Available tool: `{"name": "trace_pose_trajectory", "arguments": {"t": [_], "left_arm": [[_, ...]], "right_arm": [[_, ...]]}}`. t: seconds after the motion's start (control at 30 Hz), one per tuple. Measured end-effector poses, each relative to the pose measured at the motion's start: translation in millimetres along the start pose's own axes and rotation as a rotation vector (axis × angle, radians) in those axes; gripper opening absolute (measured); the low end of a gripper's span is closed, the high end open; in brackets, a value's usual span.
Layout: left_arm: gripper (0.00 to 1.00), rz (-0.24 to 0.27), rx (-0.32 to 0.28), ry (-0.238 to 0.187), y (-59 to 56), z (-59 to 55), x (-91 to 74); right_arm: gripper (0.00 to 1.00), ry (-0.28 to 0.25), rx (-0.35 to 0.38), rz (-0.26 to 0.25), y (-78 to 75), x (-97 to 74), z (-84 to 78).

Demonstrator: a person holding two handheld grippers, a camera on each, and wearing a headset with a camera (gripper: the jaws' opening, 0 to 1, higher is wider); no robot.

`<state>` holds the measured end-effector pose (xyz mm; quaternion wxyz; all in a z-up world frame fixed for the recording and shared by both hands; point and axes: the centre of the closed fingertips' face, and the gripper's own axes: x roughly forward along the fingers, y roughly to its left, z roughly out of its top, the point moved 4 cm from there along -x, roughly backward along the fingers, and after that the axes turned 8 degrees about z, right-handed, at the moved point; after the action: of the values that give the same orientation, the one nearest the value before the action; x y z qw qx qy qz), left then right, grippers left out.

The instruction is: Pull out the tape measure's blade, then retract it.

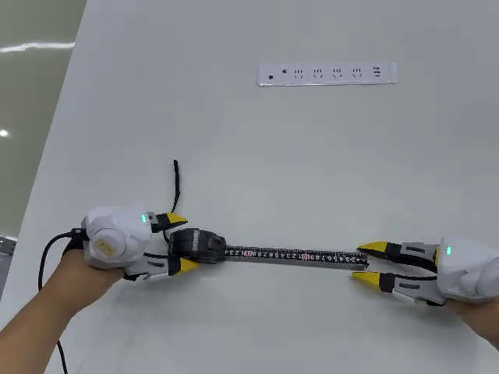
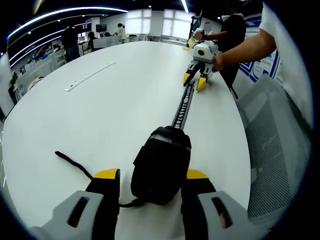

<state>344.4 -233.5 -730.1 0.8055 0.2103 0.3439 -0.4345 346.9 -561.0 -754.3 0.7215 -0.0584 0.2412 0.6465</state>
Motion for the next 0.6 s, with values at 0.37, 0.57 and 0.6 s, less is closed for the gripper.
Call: {"name": "trace_pose_trajectory", "arguments": {"t": [0.37, 0.57, 0.6], "left_arm": [[0.5, -0.002, 0.0, 0.008, -1.8, -2.3, -2.2], [0.55, 0.02, -0.009, 0.0, -0.7, -1.4, -5.8], [0.56, 0.025, -0.018, -0.004, 0.1, -0.8, -6.7]], "right_arm": [[0.37, 0.001, 0.014, -0.036, -2.5, -1.8, 0.8], [0.39, -0.005, 0.014, -0.053, -1.4, -3.3, 4.9], [0.39, -0.007, 0.015, -0.055, -0.8, -3.4, 5.5]]}}
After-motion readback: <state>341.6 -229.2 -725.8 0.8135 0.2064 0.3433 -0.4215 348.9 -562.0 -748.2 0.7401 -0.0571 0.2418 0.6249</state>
